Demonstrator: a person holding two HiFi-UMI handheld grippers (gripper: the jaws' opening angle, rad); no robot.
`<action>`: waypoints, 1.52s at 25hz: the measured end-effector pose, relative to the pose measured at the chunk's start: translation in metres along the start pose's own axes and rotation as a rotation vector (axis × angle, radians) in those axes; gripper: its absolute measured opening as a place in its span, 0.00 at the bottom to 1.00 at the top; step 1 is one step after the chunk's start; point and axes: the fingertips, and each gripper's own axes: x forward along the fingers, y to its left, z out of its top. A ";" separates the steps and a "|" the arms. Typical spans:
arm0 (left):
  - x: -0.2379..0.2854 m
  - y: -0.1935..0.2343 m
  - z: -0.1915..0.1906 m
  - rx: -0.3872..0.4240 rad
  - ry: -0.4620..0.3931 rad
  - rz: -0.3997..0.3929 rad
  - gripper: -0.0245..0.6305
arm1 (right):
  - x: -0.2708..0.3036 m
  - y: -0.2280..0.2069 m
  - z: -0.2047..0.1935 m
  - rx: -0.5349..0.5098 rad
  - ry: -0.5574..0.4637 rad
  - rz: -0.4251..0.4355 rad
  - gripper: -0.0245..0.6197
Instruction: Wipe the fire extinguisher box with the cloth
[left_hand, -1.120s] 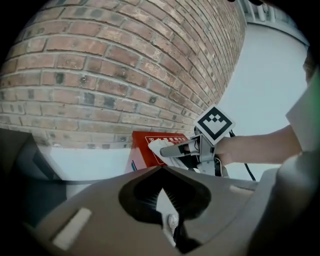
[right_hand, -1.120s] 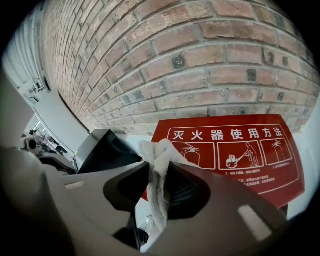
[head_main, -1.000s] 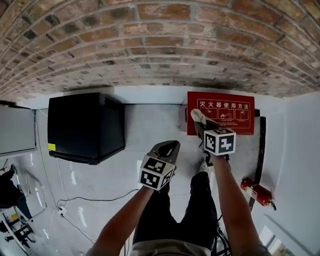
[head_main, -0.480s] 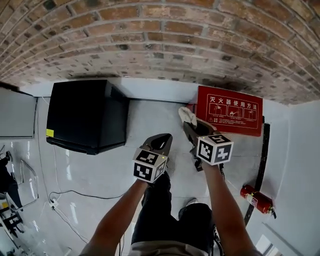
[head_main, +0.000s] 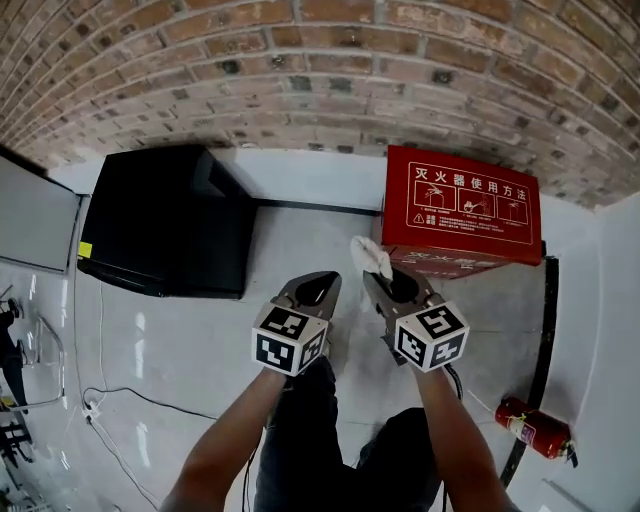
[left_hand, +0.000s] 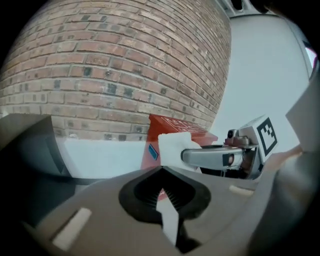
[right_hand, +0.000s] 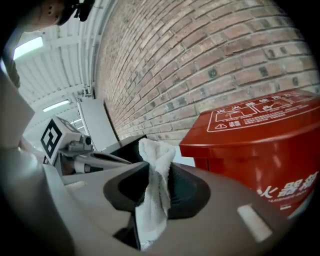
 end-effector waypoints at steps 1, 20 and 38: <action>0.007 -0.002 -0.002 0.016 -0.011 -0.009 0.04 | 0.000 -0.008 -0.004 -0.032 -0.029 -0.005 0.23; 0.052 -0.051 -0.006 0.284 -0.171 -0.001 0.04 | -0.064 -0.107 -0.013 -0.407 -0.331 -0.103 0.23; 0.122 -0.111 -0.050 0.340 -0.136 -0.087 0.04 | -0.210 -0.264 -0.044 -0.290 -0.424 -0.462 0.23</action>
